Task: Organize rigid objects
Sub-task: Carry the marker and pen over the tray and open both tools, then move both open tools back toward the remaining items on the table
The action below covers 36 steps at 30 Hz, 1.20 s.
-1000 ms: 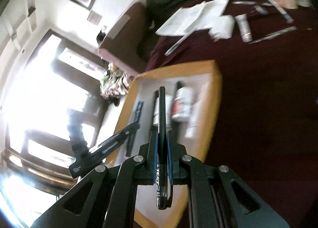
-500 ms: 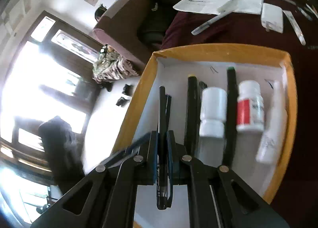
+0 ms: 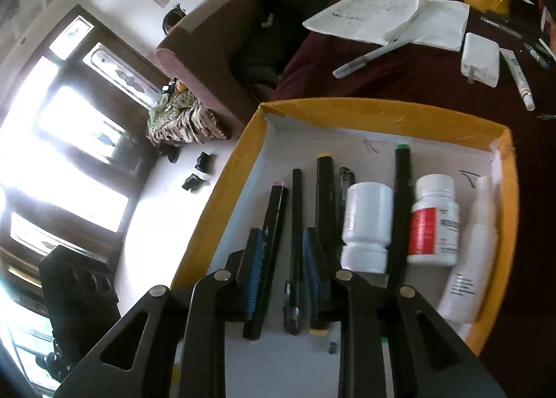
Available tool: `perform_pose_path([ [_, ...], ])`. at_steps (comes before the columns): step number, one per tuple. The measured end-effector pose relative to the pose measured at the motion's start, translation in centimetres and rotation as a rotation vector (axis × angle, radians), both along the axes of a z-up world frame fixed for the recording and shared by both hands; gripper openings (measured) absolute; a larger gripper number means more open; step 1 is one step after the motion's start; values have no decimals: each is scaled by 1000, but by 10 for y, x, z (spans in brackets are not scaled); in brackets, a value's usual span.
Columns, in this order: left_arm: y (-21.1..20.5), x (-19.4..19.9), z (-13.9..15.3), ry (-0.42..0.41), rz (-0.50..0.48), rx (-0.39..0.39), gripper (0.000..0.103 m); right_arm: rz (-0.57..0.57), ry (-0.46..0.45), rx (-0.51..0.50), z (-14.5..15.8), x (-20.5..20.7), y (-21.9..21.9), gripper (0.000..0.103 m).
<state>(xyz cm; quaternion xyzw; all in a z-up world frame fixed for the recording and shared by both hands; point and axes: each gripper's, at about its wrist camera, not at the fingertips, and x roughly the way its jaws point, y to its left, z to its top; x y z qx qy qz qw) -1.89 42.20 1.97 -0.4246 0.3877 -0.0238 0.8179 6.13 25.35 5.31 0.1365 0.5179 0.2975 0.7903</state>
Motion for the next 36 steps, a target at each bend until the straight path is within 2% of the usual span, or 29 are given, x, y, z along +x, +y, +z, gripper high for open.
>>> perform_pose_path([
  [6,-7,7,8,10,71,67,58,-25,-1,71,6,-12,-40,22],
  [8,-13,16,13,3,80,115,63,-31,-30,59,9,-19,-56,22],
  [12,-31,33,7,45,53,237,63,-69,-71,43,12,-32,-96,22],
  [14,-37,34,2,78,41,273,63,-100,-72,57,13,-39,-123,22],
  [18,-44,18,4,100,57,338,63,-164,-90,68,17,-49,-174,22],
  [26,-63,-26,6,152,4,432,64,-235,-118,107,20,-72,-257,25],
  [28,-66,-27,7,165,-17,448,62,-244,-127,110,19,-79,-274,25],
  [29,-68,-26,7,173,-27,467,58,-253,-131,110,18,-82,-285,25],
  [30,-71,-23,7,182,-40,483,44,-267,-134,113,18,-85,-295,25],
  [31,-74,-19,6,194,-50,507,40,-281,-136,117,18,-88,-306,25],
  [32,-77,-13,7,205,-59,530,40,-297,-139,121,18,-92,-319,25],
  [36,-77,15,9,239,-36,527,40,-390,-168,110,22,-101,-372,25],
])
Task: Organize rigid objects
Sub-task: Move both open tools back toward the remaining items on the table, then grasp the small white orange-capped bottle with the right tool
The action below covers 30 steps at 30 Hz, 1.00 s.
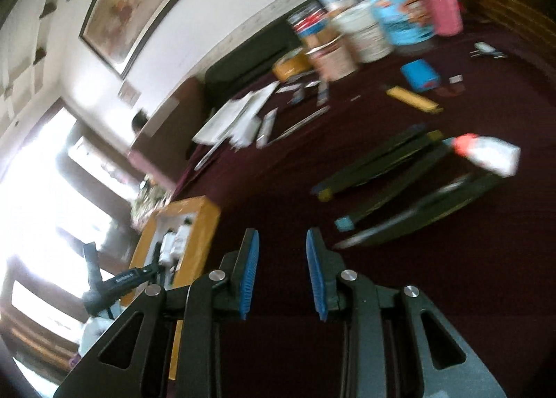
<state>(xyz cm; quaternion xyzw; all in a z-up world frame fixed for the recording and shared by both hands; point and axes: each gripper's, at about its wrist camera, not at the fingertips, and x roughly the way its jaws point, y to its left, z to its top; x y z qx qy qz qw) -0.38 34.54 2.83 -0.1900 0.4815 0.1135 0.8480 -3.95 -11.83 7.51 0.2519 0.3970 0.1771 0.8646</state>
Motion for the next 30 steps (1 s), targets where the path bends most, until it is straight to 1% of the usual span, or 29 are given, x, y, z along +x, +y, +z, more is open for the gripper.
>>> perform_pose_path([
  [1,1,6,2,-11,6,-8,40,-17,0,0,0,-1,-9,25],
  [3,6,9,9,-47,36,-54,40,-78,11,15,0,-2,-39,25],
  [5,8,0,19,-91,55,-115,44,-133,23,11,0,-5,-69,25],
  [6,8,-7,25,-117,62,-144,48,-162,26,-7,0,-5,-82,26],
  [8,4,-24,39,-169,69,-169,49,-209,29,-27,-1,-4,-106,27],
  [9,-3,-35,49,-209,53,-179,50,-236,36,-45,-3,-1,-119,29],
  [10,-9,-44,57,-239,32,-180,54,-258,45,-66,-4,3,-126,30],
  [12,-30,-65,77,-306,-32,-170,58,-291,62,-101,-9,14,-137,30],
  [14,-52,-80,93,-364,-103,-155,62,-314,75,-103,-15,31,-144,30],
  [15,-64,-87,100,-389,-140,-142,64,-315,78,-113,-16,40,-145,30],
  [17,-84,-95,108,-417,-194,-120,65,-320,78,-147,-21,65,-141,30],
  [19,-104,-100,112,-421,-256,-107,65,-278,101,-180,-28,89,-132,30],
  [21,-119,-103,113,-416,-310,-90,65,-239,136,-225,-36,103,-122,30],
  [23,-137,-103,111,-409,-367,-54,65,-190,186,-303,-45,112,-106,30],
  [24,-146,-103,110,-405,-397,-34,65,-169,201,-333,-47,111,-99,29],
  [25,-156,-102,108,-402,-429,-18,65,-161,200,-342,-48,107,-95,27],
  [26,-164,-103,106,-400,-453,-7,65,-135,197,-343,-49,102,-89,23],
  [30,-199,-101,99,-391,-547,15,65,17,188,-305,-52,75,-61,23],
])
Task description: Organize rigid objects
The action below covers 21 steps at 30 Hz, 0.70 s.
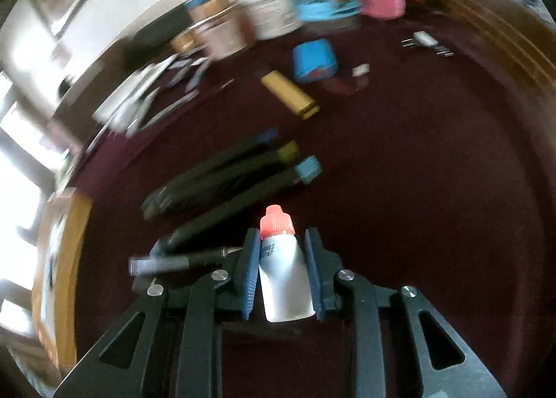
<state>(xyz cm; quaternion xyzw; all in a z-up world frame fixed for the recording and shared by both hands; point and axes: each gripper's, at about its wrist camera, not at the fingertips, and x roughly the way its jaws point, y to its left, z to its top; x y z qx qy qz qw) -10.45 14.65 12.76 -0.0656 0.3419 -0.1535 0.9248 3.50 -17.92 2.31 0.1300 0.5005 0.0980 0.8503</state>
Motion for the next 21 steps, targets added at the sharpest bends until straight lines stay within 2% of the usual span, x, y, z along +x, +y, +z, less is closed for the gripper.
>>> perform_pose_path([
  [4,-36,5,-11,12,-79,51,65,130,-19,75,-1,-16,16,23],
  [6,-53,12,-21,36,-103,81,65,106,-68,96,-2,-17,11,23],
  [8,-72,21,-33,66,-128,108,65,60,-90,198,-11,-15,-6,23],
  [11,-94,33,-49,108,-135,117,65,-3,-69,336,-21,-15,-29,27],
  [14,-119,51,-65,144,-91,116,65,-63,-101,356,-18,-17,-43,27],
  [17,-146,65,-75,142,-66,147,65,-100,-116,373,-15,-19,-51,27],
  [21,-189,80,-87,119,-53,269,64,-98,-138,366,-10,-20,-51,27],
])
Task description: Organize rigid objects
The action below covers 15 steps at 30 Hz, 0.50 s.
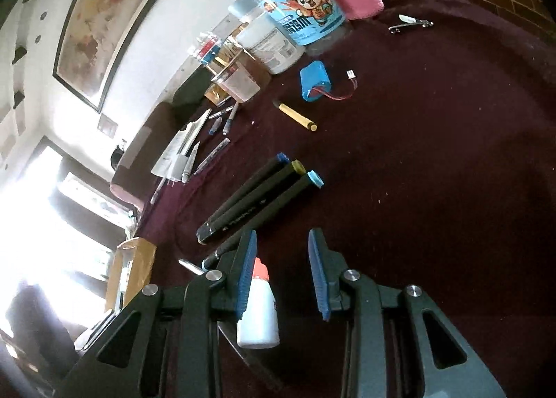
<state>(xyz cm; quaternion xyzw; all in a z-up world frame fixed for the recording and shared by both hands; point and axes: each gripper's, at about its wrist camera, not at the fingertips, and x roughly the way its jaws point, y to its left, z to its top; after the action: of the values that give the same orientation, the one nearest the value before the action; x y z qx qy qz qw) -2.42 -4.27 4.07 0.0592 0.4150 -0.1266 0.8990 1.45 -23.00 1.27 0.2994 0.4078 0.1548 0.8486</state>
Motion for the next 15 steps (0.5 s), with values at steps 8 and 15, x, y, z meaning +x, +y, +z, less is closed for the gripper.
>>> perform_pose_path([
  [8,-29,-6,-29,-80,-95,322,67,-10,-7,0,-1,-2,-3,27],
  [15,34,-29,-27,-43,-66,327,67,-14,0,3,-2,-3,-4,28],
])
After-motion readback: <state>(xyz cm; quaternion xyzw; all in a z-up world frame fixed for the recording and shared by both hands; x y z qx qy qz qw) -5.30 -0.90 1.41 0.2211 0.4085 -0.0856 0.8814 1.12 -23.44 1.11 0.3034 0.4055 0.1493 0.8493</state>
